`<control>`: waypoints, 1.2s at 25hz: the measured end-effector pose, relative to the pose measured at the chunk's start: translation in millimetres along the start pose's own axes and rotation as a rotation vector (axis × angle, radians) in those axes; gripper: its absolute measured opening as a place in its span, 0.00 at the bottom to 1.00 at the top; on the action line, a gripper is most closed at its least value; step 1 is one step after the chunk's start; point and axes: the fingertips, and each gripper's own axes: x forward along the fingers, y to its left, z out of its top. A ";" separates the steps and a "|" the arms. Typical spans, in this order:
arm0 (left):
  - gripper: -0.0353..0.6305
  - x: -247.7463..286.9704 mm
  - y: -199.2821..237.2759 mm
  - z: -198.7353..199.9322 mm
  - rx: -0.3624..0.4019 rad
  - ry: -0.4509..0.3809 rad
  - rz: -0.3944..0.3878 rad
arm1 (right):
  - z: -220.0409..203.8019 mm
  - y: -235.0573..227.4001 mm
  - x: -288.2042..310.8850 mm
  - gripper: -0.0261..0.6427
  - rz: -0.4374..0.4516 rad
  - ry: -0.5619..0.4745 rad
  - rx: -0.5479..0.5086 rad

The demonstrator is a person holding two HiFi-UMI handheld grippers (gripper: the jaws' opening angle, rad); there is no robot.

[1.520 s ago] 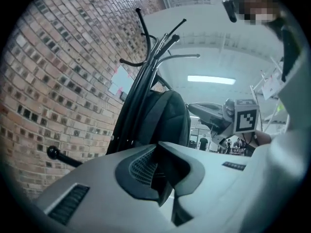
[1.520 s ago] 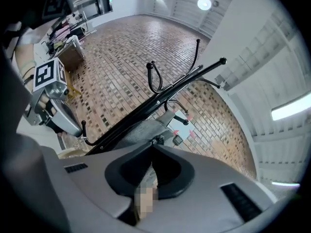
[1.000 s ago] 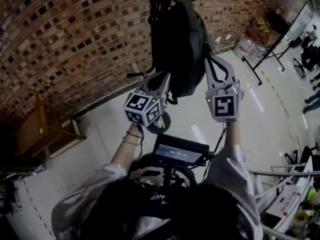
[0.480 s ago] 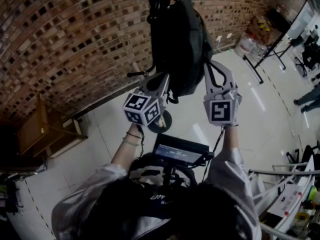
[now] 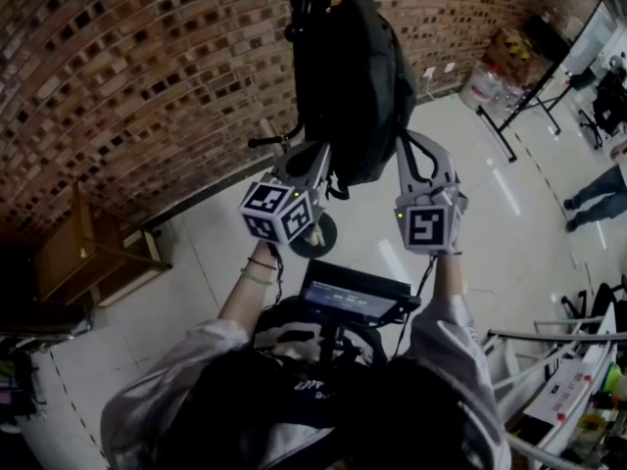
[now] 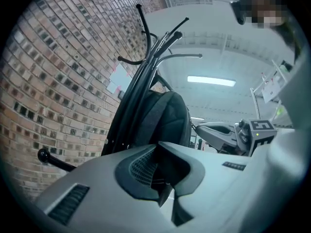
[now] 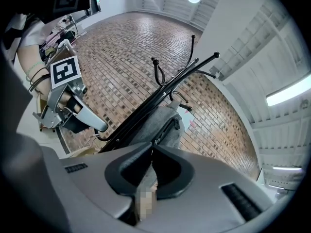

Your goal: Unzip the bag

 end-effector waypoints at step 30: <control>0.06 -3.5 5.4 -13.7 -0.029 0.016 0.055 | -103.3 77.7 -11.5 0.07 0.125 0.137 0.194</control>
